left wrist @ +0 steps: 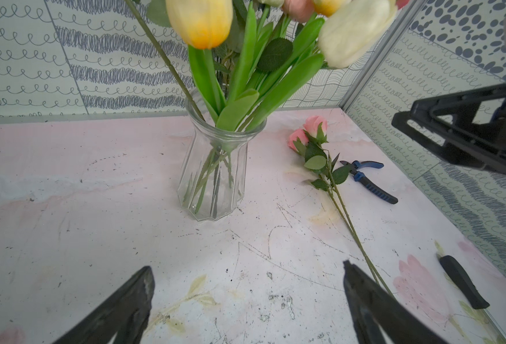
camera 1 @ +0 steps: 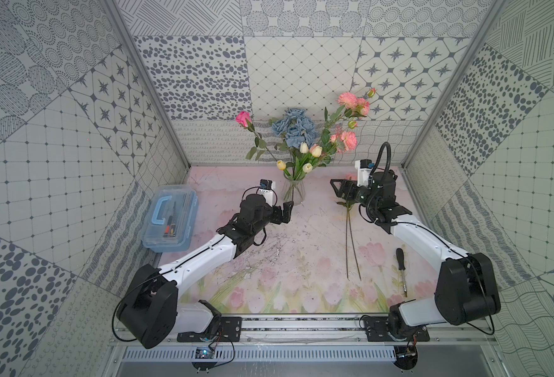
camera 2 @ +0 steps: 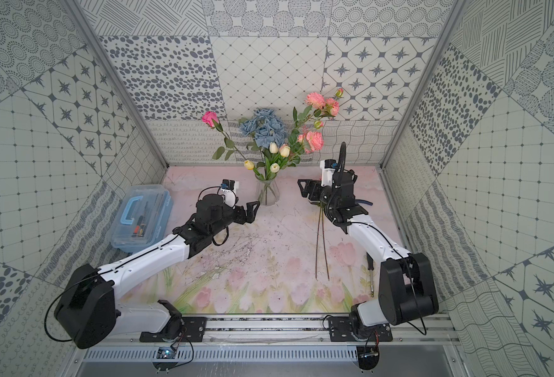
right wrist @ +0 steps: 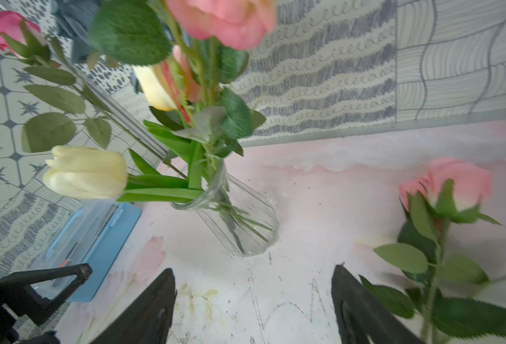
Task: Pick out pink flowers from the vase
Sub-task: Place the flower at the center of the board, then pick up the flower from the vase.
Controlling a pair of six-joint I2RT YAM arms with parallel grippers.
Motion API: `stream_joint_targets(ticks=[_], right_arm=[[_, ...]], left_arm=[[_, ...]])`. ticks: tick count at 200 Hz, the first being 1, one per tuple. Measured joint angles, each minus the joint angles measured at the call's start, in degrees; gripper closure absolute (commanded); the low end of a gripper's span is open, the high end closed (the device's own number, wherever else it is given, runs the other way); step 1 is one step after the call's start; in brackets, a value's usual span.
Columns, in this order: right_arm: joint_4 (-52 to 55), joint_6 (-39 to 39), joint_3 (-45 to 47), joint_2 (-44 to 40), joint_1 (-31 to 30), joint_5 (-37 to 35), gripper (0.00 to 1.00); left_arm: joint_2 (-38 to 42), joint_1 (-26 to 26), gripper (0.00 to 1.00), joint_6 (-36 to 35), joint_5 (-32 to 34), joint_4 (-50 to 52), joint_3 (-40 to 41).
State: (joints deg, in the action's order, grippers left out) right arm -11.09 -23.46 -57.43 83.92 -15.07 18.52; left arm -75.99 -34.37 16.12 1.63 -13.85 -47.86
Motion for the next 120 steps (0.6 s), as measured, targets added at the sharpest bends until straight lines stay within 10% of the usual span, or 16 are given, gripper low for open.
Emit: stream_joint_targets(ticks=[120], right_arm=[[-18.1,-6.5,-10.2,17.9,-1.7,-3.8,0.46]], left_arm=[[-0.3,0.0,0.01,-0.2,1.9,-0.1,0.0]])
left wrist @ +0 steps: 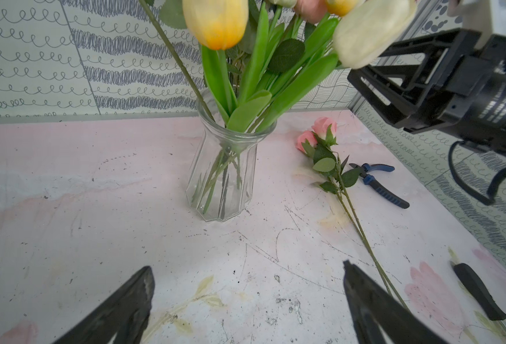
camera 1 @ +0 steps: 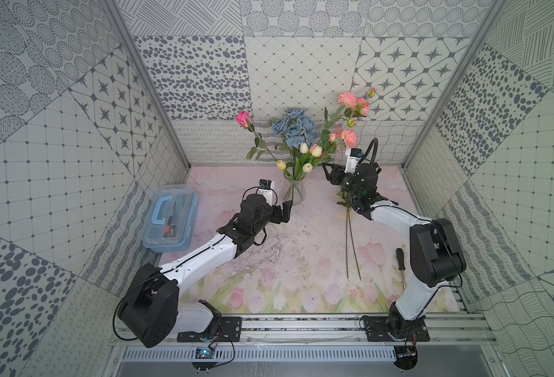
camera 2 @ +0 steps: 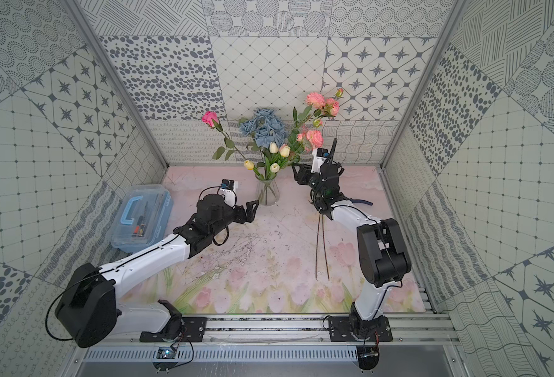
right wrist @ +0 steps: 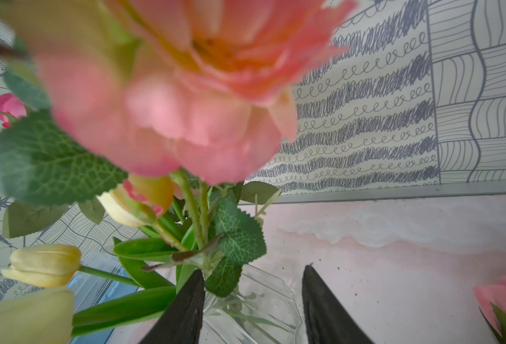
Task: Pick out pink flowers from the vase
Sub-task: Pick up the flower from the vase.
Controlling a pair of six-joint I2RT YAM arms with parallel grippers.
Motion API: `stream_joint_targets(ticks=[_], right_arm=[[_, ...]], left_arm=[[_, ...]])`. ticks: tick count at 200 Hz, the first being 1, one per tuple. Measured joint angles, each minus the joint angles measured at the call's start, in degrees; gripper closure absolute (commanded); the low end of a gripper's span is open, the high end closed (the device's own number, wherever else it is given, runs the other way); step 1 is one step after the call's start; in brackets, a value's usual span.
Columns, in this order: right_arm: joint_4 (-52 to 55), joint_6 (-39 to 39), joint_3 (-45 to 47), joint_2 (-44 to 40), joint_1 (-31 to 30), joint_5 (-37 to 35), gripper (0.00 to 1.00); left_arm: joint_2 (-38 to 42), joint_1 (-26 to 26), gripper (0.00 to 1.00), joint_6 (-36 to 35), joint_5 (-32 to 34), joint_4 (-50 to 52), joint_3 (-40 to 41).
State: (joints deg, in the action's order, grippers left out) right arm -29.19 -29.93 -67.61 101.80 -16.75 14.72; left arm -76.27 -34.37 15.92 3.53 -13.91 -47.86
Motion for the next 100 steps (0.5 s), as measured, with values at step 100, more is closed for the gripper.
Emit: stream_joint_targets(ticks=[100], right_arm=[[-7.3,-6.4,-4.6,6.6,-0.2,2.8,0.44]], left_arm=[[-0.9,0.0,0.01,-0.1,0.1,0.0,0.0]])
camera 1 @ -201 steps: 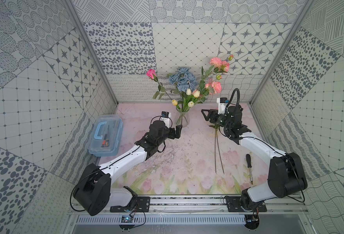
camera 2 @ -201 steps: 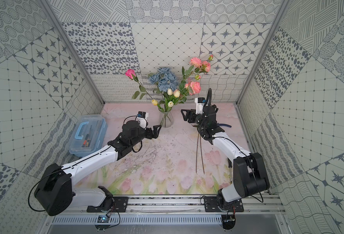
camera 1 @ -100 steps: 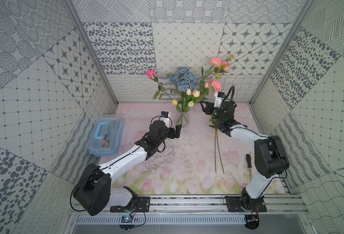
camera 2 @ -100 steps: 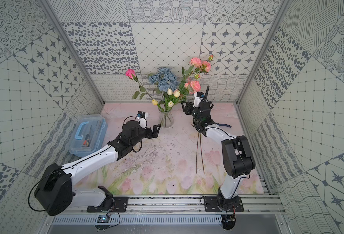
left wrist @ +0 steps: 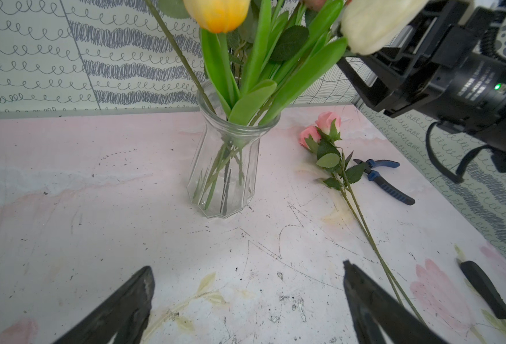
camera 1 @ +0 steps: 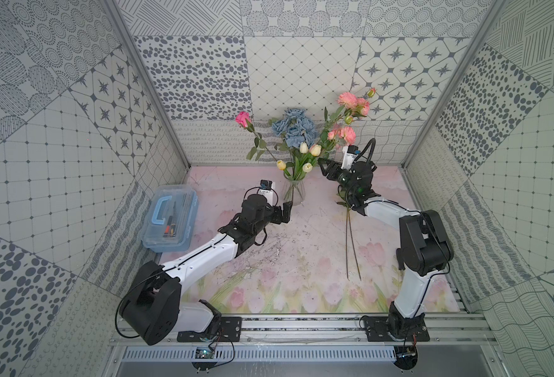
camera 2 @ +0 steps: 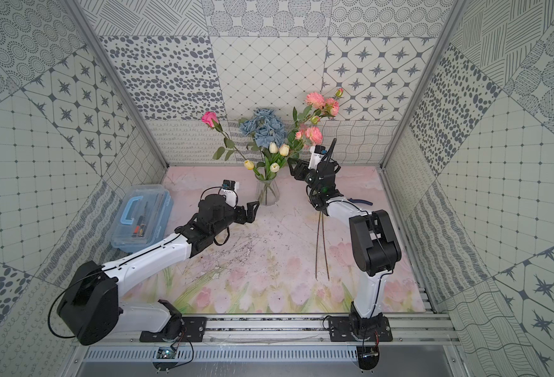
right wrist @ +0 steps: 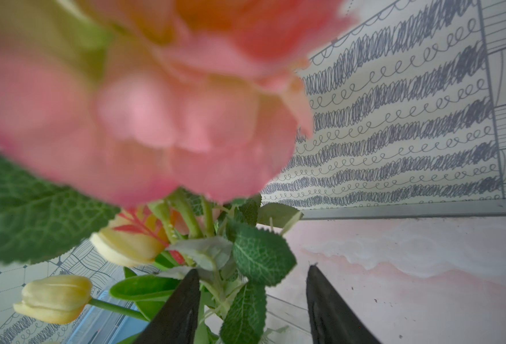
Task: Pick out pink flowers from the vase
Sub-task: Pick up the flower from the vase.
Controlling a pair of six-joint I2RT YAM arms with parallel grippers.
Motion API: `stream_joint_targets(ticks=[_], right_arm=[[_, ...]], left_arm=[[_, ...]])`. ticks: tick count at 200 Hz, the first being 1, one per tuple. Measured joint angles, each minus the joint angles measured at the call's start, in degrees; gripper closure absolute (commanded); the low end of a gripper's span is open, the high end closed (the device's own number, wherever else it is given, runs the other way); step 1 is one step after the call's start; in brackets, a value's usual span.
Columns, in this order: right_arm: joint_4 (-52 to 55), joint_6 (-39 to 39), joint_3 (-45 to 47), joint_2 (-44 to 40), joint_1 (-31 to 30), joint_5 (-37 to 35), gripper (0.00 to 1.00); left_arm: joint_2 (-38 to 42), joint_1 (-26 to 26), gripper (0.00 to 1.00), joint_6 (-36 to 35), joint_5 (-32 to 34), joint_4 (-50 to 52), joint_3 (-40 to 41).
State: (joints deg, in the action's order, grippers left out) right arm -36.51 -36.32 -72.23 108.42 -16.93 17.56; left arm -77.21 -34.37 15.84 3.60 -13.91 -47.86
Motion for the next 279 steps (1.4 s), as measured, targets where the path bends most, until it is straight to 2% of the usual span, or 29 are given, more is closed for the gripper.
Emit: stream_joint_targets(ticks=[80,140,226,279], right_arm=[[-4.3,-5.9,-4.3,2.3,-0.2,1.0,0.48],[-4.3,-7.0,-5.9,2.6,-0.4,0.3,0.74],[1.5,-0.9,-5.9,-0.8,-0.5,-0.8,0.86],[4.2,4.0,-5.9,-5.9,-0.5,-1.4,0.87]], left_arm=[[0.0,0.0,0.01,0.0,0.0,0.0,0.0],[0.0,0.0,0.01,0.0,0.0,0.0,0.0],[0.0,0.0,0.01,0.0,-0.1,0.0,0.0],[0.0,0.0,0.01,0.0,-0.1,0.0,0.0]])
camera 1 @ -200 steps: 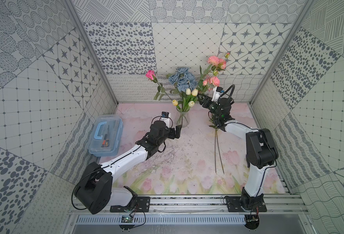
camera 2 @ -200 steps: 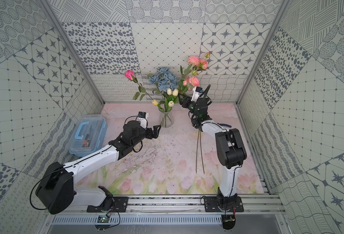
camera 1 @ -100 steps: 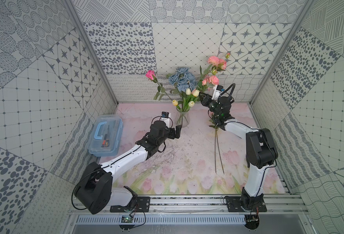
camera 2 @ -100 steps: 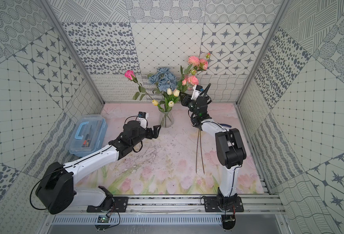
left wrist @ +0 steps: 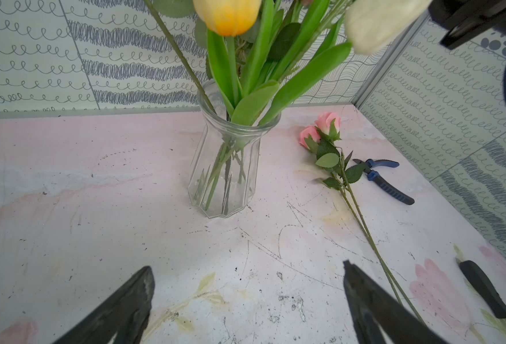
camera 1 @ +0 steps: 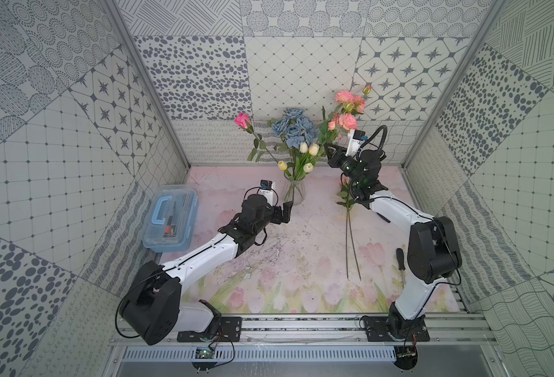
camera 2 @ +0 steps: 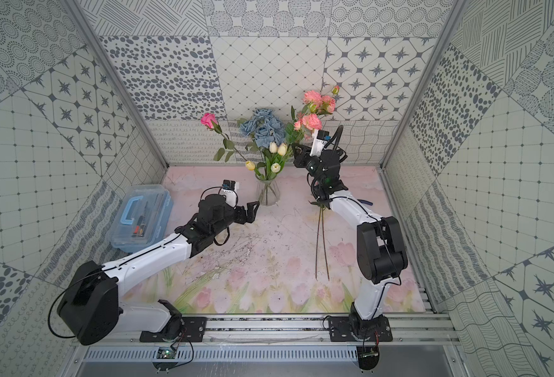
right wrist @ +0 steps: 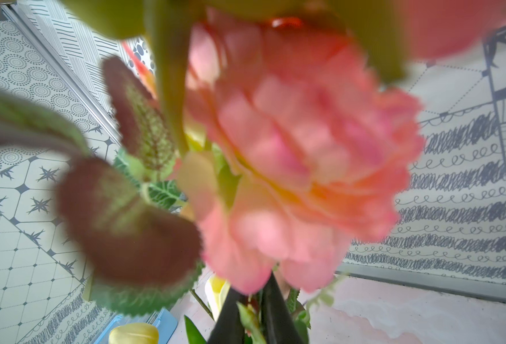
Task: Pick out pink flowers from the vase
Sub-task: Pick up the flower from the vase, then place the flower at the center of the board.
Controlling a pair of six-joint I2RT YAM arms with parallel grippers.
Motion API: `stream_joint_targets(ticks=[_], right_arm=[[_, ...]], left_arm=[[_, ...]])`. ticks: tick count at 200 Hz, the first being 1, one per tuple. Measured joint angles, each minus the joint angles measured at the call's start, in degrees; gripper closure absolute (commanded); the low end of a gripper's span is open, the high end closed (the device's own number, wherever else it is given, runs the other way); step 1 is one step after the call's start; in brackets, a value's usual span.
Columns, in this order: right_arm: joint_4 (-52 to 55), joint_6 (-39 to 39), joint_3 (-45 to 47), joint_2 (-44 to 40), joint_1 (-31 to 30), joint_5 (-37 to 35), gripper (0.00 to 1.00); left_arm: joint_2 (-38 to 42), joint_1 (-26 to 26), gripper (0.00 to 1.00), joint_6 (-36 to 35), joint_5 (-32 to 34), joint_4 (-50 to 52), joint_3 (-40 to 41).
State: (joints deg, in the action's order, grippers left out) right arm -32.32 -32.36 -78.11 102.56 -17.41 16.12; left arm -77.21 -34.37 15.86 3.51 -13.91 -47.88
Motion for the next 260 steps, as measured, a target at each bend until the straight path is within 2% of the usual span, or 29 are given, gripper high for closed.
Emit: stream_joint_targets(ticks=[91,176,260], right_arm=[[4.5,6.6,0.0,-6.0,0.0,-0.9,0.90],[11.3,13.9,-0.2,-17.3,0.0,-2.4,0.92],[28.4,20.0,-2.6,-32.9,0.1,-10.5,0.96]], left_arm=[[0.2,0.0,0.01,0.0,-0.1,0.0,0.0],[0.2,0.0,0.01,0.0,-0.1,0.0,0.0],[0.2,0.0,0.01,0.2,-0.2,0.0,0.0]])
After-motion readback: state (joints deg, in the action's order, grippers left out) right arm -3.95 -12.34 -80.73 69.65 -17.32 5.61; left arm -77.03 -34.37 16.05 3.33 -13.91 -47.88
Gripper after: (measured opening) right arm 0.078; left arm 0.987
